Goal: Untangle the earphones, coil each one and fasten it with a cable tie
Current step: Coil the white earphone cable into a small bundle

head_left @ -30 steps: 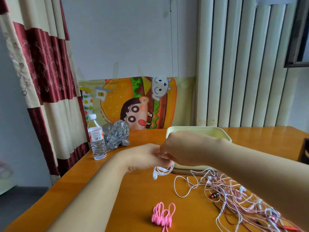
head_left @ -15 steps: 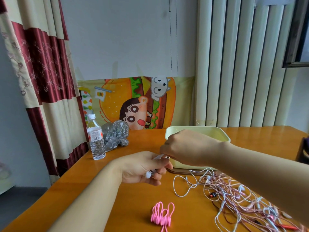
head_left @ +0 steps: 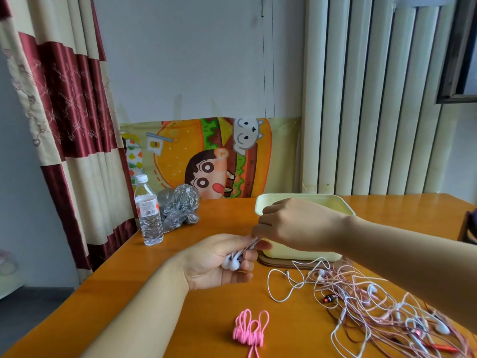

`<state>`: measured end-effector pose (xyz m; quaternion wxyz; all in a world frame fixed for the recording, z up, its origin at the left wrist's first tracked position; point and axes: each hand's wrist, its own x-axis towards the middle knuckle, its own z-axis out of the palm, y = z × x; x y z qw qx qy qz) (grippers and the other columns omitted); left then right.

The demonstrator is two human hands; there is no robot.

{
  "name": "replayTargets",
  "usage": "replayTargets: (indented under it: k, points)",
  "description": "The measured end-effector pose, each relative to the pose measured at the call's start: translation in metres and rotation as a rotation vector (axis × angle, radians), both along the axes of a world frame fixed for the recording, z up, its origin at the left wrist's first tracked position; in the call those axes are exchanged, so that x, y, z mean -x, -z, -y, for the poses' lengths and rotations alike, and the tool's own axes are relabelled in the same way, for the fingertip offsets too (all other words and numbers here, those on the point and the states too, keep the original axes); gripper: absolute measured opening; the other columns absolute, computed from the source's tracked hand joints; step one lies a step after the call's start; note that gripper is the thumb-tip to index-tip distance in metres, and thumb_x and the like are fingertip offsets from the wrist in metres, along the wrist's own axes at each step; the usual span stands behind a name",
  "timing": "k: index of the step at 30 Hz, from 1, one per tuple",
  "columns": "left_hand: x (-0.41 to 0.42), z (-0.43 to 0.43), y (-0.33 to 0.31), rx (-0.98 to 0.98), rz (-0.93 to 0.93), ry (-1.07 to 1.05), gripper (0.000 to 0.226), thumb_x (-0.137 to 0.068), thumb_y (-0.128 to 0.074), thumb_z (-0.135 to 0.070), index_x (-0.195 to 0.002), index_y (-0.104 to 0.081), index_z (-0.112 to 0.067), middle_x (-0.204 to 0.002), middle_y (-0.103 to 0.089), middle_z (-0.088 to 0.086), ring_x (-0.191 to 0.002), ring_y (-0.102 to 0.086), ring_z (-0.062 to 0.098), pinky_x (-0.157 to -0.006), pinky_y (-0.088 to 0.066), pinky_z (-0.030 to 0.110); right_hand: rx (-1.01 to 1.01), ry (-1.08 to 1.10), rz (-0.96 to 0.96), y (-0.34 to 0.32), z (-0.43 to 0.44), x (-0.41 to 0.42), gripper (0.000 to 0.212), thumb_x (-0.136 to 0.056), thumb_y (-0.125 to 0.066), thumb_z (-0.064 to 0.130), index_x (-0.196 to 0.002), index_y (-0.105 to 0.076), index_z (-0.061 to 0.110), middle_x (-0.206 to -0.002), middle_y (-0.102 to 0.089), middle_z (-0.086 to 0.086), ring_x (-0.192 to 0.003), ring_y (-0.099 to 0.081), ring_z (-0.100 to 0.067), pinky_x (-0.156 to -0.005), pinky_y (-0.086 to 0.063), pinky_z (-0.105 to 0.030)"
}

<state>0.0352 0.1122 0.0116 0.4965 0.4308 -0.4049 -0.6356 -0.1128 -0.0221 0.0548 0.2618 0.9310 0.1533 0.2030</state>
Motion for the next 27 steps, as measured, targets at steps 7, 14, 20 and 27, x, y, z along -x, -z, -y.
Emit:
replayTargets:
  k: [7, 14, 20, 27]
  points:
    - [-0.001, -0.001, -0.002, -0.05, 0.362, -0.092, 0.03, -0.091, -0.053, -0.025, -0.111, -0.065, -0.007, -0.071, -0.058, -0.004, -0.076, -0.061, 0.01, -0.08, -0.053, 0.033, -0.041, 0.069, -0.056, 0.008, 0.008, 0.0, 0.013, -0.079, -0.072, 0.007, -0.091, -0.069, 0.01, -0.067, -0.062, -0.004, -0.06, -0.058, -0.021, -0.047, -0.052, -0.03]
    - [-0.005, -0.001, -0.001, 0.05, 0.882, -0.216, 0.02, -0.094, -0.053, -0.031, -0.103, -0.07, -0.026, -0.08, -0.066, -0.013, -0.093, -0.061, 0.01, -0.086, -0.047, 0.03, 0.002, 0.137, -0.1, 0.013, 0.006, -0.006, 0.009, -0.086, -0.065, 0.009, -0.094, -0.066, 0.009, -0.071, -0.061, -0.006, -0.062, -0.059, -0.023, -0.05, -0.052, -0.03]
    - [0.002, -0.001, 0.013, 0.118, 1.413, -0.327, 0.027, -0.1, -0.04, -0.032, -0.094, -0.066, -0.028, -0.082, -0.061, -0.012, -0.077, -0.057, 0.007, -0.066, -0.042, 0.025, -0.24, 0.247, -0.12, 0.029, -0.004, -0.01, 0.024, -0.098, -0.047, 0.024, -0.115, -0.061, 0.016, -0.102, -0.066, -0.003, -0.09, -0.062, -0.022, -0.075, -0.053, -0.034]
    - [0.008, -0.033, 0.069, -0.038, 0.941, -0.467, 0.03, -0.103, -0.034, -0.02, -0.082, -0.056, -0.02, -0.083, -0.059, -0.001, -0.076, -0.061, 0.005, -0.066, -0.047, 0.014, -1.05, 0.482, -0.002, 0.109, -0.028, 0.023, 0.014, -0.083, -0.07, 0.031, -0.084, -0.069, 0.017, -0.075, -0.064, 0.008, -0.07, -0.061, -0.006, -0.066, -0.051, -0.022]
